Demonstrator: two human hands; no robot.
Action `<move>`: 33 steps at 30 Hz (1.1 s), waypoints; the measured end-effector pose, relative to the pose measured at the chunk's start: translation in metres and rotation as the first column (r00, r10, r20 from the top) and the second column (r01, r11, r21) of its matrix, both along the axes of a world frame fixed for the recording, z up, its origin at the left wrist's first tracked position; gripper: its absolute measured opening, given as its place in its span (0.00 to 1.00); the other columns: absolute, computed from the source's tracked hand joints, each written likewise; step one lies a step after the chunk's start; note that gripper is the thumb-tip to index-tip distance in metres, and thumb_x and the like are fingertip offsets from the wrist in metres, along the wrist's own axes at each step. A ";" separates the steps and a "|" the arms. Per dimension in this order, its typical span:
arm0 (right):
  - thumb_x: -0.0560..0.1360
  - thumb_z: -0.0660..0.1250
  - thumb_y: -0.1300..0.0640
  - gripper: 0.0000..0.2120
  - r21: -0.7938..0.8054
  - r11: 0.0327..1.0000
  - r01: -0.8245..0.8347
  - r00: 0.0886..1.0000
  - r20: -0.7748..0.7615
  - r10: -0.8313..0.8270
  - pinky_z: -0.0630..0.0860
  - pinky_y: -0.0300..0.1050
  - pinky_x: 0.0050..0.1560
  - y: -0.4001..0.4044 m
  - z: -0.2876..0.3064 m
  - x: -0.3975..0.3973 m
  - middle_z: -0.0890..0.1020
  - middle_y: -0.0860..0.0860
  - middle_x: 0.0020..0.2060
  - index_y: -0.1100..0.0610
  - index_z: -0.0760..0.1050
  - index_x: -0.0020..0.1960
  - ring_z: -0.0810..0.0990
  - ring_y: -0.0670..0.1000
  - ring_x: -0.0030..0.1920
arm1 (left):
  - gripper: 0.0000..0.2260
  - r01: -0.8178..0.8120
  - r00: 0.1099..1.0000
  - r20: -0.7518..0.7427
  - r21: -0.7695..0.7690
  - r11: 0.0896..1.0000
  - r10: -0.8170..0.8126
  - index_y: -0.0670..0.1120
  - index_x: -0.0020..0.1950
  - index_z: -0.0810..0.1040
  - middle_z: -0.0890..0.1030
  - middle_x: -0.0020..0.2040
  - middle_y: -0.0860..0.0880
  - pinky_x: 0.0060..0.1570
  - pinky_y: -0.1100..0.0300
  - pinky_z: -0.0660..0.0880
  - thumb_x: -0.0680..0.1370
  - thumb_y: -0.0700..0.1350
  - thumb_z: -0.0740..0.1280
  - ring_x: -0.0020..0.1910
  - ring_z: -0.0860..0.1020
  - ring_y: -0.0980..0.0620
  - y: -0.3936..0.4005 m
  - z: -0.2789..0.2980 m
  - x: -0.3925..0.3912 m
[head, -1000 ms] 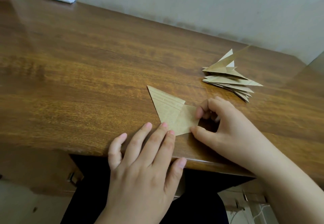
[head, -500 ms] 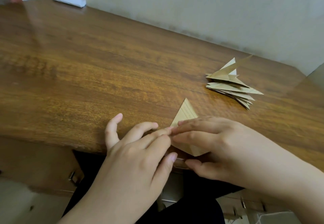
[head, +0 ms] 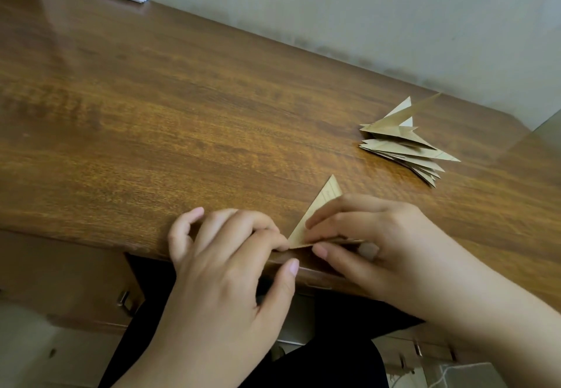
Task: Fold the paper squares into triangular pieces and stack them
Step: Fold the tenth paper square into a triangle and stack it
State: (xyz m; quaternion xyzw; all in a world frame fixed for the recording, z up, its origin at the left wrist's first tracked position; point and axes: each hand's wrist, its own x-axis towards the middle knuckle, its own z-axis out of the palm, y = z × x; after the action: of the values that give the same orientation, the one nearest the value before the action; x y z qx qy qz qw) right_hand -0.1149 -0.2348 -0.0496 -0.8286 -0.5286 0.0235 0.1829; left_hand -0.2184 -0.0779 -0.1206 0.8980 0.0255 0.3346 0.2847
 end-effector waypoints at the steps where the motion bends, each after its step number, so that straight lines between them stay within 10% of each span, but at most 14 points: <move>1: 0.76 0.64 0.48 0.10 -0.025 0.999 0.024 1.000 -0.007 -0.024 0.74 0.34 0.50 0.003 0.002 0.003 0.78 0.39 0.48 0.48 0.82 0.49 0.78 0.38 0.48 | 0.07 -0.003 1.000 0.003 -0.007 1.000 0.003 0.52 0.43 0.79 0.76 0.47 0.59 0.64 0.49 0.56 0.73 0.52 0.62 0.52 0.73 0.58 0.000 -0.001 0.000; 20: 0.65 0.73 0.42 0.10 -0.209 0.915 0.346 0.910 -0.160 -0.381 0.71 0.32 0.37 0.027 0.012 0.017 0.80 0.42 0.36 0.46 0.77 0.40 0.76 0.38 0.39 | 0.11 -0.029 0.999 0.041 0.153 0.988 0.023 0.50 0.45 0.84 0.81 0.48 0.54 0.62 0.43 0.58 0.74 0.51 0.62 0.52 0.76 0.53 -0.002 -0.007 -0.003; 33: 0.62 0.62 0.35 0.19 -0.084 0.826 0.557 0.828 -0.025 -0.560 0.66 0.48 0.56 0.017 -0.007 0.004 0.69 0.40 0.42 0.45 0.69 0.47 0.69 0.46 0.51 | 0.11 0.387 0.916 -0.204 0.225 0.894 -0.346 0.52 0.29 0.70 0.80 0.48 0.62 0.61 0.49 0.60 0.72 0.51 0.60 0.48 0.73 0.57 0.025 0.036 0.033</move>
State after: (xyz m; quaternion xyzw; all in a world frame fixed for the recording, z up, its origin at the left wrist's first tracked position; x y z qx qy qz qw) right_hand -0.1106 -0.2183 -0.0566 -0.9522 -0.2574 0.0084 0.1641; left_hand -0.1857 -0.0525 -0.0846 0.9398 -0.1664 0.2028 0.2192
